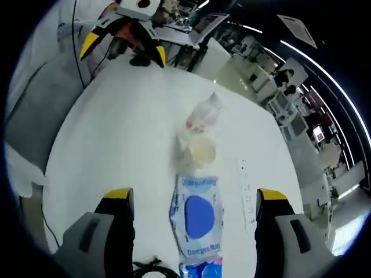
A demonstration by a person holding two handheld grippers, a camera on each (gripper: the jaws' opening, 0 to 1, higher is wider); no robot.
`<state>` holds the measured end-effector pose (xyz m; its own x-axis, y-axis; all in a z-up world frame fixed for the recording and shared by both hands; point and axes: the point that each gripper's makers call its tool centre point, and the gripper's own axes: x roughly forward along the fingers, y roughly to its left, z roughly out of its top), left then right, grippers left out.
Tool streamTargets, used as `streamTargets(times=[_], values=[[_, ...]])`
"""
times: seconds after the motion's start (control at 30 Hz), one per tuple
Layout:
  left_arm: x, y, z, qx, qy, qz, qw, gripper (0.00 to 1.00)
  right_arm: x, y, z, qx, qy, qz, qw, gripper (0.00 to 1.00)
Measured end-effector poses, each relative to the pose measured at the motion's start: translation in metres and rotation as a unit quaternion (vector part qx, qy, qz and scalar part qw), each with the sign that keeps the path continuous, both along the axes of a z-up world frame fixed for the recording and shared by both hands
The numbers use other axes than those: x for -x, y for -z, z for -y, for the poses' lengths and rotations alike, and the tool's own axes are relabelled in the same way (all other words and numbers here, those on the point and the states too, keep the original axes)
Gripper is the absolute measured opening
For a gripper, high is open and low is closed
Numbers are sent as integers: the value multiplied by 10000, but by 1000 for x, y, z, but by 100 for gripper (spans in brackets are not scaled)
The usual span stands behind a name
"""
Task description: Arrange the tabletop items into an orderly group along one side of the table until the central work area is clear of visible clutter.
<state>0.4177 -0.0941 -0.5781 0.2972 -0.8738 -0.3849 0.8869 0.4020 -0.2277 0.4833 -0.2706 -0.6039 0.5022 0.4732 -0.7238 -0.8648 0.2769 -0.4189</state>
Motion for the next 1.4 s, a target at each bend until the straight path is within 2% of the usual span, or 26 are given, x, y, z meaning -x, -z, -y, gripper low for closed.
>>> streamTargets(times=[0.2, 0.43, 0.47, 0.53, 0.67, 0.73, 0.93, 1.0, 1.13, 1.23, 1.4], values=[[6, -8, 7, -61, 42, 169, 9998, 100, 28, -9, 37, -345, 642, 59, 9973, 87], [15, -17, 14, -56, 67, 410, 9991, 100, 64, -17, 73, -888, 1393, 63, 9862, 88], [17, -18, 15, -57, 68, 430, 9990, 100, 75, -18, 82, -1016, 1591, 31, 9820, 88], [22, -19, 18, -76, 83, 472, 9988, 100, 87, -18, 91, -1099, 1730, 23, 9788, 88], [34, -19, 23, -123, 117, 375, 9992, 100, 116, -19, 108, -1533, 2195, -19, 9635, 88], [40, -20, 25, -166, 170, 536, 9983, 100, 131, -18, 117, -1676, 2379, -10, 9567, 88], [59, -16, 26, -249, 132, 467, 9985, 100, 180, -9, 127, -1981, 2852, -102, 9377, 88], [64, -13, 25, -244, 82, 445, 9987, 100, 192, -5, 132, -2126, 3031, -125, 9288, 88], [75, -5, 25, -279, -3, 381, 9989, 100, 212, 8, 143, -2169, 3242, -194, 9206, 88], [82, 0, 25, -275, -81, 316, 9991, 100, 230, 19, 151, -2268, 3448, -306, 9103, 88], [93, 12, 29, -245, -161, 185, 9994, 100, 247, 26, 160, -2332, 3627, -337, 9016, 89]])
